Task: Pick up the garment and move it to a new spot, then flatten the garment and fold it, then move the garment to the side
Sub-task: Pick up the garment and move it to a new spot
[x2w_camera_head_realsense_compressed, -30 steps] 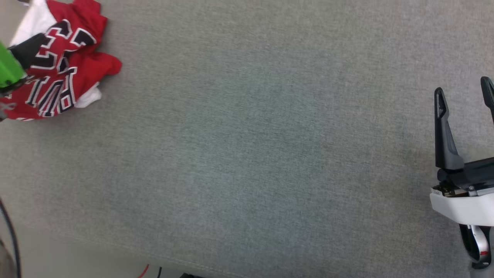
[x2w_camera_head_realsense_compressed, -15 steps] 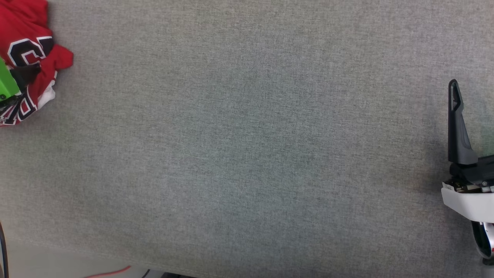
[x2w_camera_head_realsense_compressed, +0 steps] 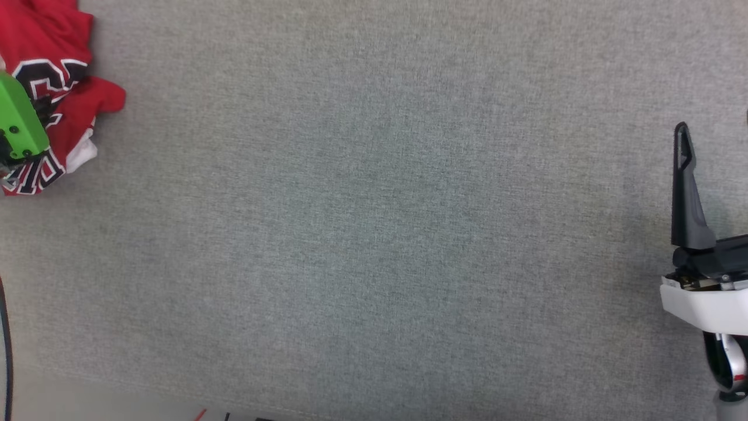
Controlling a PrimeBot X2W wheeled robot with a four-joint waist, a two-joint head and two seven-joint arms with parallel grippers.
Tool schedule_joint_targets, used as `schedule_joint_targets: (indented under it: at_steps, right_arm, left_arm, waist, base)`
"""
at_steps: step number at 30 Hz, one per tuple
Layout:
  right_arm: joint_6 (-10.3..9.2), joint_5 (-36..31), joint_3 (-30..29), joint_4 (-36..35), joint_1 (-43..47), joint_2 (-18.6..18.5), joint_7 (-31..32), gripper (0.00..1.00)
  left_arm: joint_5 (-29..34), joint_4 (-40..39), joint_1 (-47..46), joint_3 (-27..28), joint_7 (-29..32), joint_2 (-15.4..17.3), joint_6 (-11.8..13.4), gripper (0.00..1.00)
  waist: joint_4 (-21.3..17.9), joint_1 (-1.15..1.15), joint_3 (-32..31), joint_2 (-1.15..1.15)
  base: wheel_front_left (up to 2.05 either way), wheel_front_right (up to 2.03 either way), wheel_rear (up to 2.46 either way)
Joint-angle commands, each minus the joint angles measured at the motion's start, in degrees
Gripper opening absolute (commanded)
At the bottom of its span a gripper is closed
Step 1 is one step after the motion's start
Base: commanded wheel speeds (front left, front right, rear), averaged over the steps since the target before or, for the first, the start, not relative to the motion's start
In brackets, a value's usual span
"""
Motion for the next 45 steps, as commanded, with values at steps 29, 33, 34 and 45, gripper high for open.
schedule_joint_targets:
  at_steps: [29,33,34,45]
  right_arm:
    - [-0.04,1.77,-0.29,4.02,3.44,9.79,-0.26,1.00]
    - [-0.04,2.09,-0.51,4.23,3.10,10.19,-0.26,1.00]
    - [-0.04,2.17,-0.64,4.25,3.01,10.26,-0.26,1.00]
    - [-0.04,3.73,-1.37,4.61,2.83,10.69,-0.26,1.00]
  left_arm:
    - [-2.17,-30.62,-14.81,-44.77,-7.64,-0.63,-0.16,0.00]
    - [-2.61,-29.91,-15.67,-51.79,-10.24,-6.41,-0.16,0.00]
    - [-2.84,-29.50,-15.75,-53.21,-11.02,-7.86,-0.16,0.00]
    - [-5.07,-22.21,-7.18,-67.99,-16.81,-21.65,-0.16,0.00]
  waist:
    - [-11.48,0.00,-18.65,0.00]
    - [-14.25,0.00,-18.03,0.00]
    - [-14.72,0.00,-17.90,0.00]
    - [-20.13,0.00,-15.75,0.00]
  base:
    - [0.00,0.00,0.00]
    - [0.00,0.00,0.00]
    - [0.00,0.00,0.00]
    - [0.00,0.00,0.00]
